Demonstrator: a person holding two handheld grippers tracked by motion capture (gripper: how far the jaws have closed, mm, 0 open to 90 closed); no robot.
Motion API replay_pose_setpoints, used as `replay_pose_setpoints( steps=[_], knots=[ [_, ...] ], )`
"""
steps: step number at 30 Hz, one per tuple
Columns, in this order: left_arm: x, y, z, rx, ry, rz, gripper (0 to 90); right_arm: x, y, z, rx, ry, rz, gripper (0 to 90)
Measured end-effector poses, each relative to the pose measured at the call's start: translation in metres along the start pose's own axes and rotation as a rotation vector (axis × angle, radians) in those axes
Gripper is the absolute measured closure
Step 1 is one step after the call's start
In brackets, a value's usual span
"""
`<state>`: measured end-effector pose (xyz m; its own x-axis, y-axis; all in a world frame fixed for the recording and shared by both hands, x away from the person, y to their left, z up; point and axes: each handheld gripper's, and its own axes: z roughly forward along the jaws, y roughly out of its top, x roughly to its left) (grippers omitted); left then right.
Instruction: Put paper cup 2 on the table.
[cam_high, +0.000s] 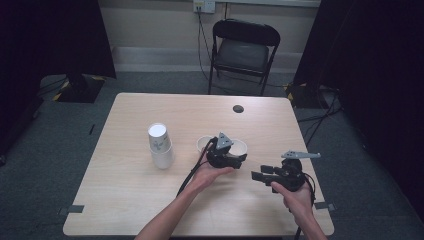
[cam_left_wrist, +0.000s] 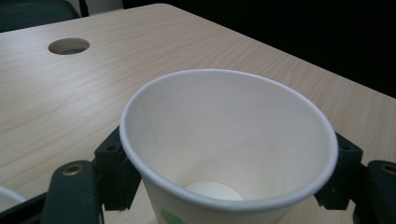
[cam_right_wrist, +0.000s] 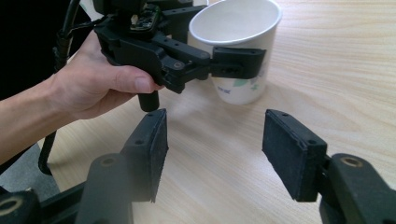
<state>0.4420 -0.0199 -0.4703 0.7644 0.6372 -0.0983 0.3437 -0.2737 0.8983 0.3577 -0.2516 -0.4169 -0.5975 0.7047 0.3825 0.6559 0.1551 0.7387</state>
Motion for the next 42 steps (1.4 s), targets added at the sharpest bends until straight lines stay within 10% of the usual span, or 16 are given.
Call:
replay_pose_setpoints(
  steps=[42],
  knots=[
    [-0.001,0.003,-0.011,0.038,0.015,0.076,15.6,0.000,0.000,0.000,-0.001,0.000,0.005,39.2]
  ],
)
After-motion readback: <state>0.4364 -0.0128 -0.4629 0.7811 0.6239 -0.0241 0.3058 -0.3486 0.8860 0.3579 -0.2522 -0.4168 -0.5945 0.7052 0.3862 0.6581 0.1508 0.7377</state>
